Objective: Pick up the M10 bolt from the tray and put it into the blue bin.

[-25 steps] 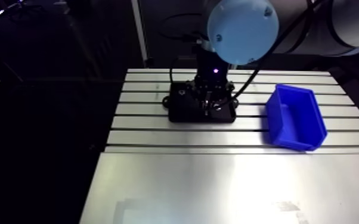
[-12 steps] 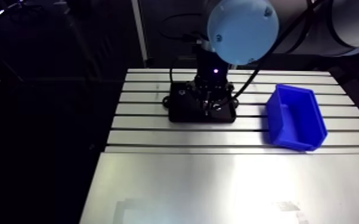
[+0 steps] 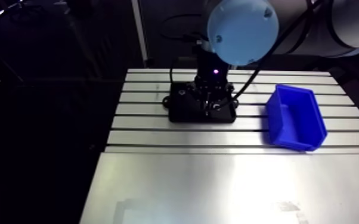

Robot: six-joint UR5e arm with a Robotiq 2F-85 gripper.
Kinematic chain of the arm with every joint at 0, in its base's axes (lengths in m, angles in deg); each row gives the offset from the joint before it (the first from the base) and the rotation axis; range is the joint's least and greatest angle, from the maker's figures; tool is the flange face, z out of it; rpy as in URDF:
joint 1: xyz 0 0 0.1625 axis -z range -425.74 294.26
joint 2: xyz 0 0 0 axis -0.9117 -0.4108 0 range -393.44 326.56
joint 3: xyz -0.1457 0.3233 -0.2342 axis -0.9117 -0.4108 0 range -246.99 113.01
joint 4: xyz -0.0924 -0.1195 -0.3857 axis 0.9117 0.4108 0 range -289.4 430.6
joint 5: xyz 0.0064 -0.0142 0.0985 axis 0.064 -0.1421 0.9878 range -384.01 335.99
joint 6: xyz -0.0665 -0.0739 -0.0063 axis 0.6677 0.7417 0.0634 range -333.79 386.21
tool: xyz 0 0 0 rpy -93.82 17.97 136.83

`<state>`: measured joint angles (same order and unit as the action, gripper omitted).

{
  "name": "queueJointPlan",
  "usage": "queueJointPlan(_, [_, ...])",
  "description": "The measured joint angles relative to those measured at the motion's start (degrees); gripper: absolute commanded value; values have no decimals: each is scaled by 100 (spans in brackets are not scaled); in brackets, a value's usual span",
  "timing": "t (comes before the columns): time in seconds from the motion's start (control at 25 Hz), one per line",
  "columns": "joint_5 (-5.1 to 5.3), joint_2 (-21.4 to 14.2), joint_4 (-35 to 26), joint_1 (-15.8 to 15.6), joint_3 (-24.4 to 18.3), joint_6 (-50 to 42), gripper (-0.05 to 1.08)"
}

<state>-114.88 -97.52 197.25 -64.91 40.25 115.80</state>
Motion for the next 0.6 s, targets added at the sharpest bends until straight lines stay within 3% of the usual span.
queueJointPlan(0.6, [11, -45, 5, 11, -26, 30, 97])
